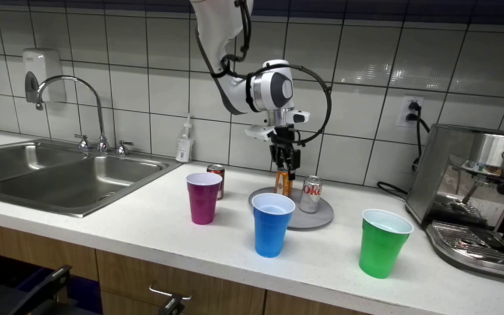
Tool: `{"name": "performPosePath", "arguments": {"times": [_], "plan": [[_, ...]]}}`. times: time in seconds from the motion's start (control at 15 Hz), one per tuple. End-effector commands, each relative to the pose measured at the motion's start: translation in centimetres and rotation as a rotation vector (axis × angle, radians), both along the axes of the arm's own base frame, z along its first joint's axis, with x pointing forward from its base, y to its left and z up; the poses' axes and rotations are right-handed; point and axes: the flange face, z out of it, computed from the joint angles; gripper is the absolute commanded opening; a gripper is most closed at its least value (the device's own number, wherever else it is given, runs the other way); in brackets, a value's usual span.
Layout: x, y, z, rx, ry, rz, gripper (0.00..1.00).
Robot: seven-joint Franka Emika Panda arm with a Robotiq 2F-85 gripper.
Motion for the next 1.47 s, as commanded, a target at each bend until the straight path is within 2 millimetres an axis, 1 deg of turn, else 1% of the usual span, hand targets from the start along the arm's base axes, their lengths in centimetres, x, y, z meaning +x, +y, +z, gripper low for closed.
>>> {"name": "performPosePath", "arguments": {"times": [0.0, 0.4, 0.8, 1.07, 1.4], "plan": [[0.7, -0.2, 1.0, 0.009, -0.010, -0.020, 0.38], [1.0, 0.4, 1.7, 0.008, -0.036, -0.009, 0.38], [2.0, 2.0, 2.7, 0.007, -0.071, 0.018, 0.38], [2.8, 3.4, 3.2, 0.005, -0.087, 0.044, 0.38], [4.1, 6.2, 3.6, 0.006, -0.099, 0.099, 0.38]]}}
